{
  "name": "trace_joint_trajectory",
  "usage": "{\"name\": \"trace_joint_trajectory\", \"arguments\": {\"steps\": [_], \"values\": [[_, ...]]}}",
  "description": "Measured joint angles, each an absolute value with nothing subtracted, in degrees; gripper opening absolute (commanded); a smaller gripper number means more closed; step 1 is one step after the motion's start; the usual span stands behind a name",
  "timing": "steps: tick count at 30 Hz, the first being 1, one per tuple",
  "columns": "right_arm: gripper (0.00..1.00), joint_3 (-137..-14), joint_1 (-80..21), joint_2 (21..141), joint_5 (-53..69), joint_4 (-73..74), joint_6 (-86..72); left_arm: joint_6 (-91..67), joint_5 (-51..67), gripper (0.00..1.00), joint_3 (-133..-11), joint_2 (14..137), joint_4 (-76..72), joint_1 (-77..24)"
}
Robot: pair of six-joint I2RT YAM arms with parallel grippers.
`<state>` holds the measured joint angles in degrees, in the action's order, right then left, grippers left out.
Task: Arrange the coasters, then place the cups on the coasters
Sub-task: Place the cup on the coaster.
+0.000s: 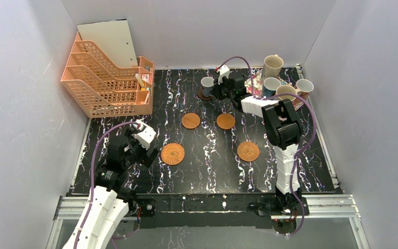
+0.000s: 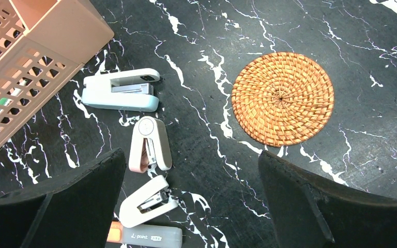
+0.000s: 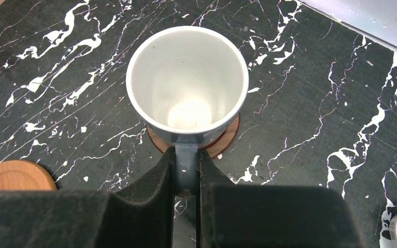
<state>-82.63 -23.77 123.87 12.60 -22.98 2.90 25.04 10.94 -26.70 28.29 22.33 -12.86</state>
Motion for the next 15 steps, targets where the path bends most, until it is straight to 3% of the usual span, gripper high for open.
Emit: {"name": "trace_joint_trajectory", "arguments": {"steps": [15], "values": [[0.09,-82.6,-23.9,124.0,12.3,-23.3,3.2,25.0,11.0,0.98,-26.7,27.6,22.3,-12.8]]}}
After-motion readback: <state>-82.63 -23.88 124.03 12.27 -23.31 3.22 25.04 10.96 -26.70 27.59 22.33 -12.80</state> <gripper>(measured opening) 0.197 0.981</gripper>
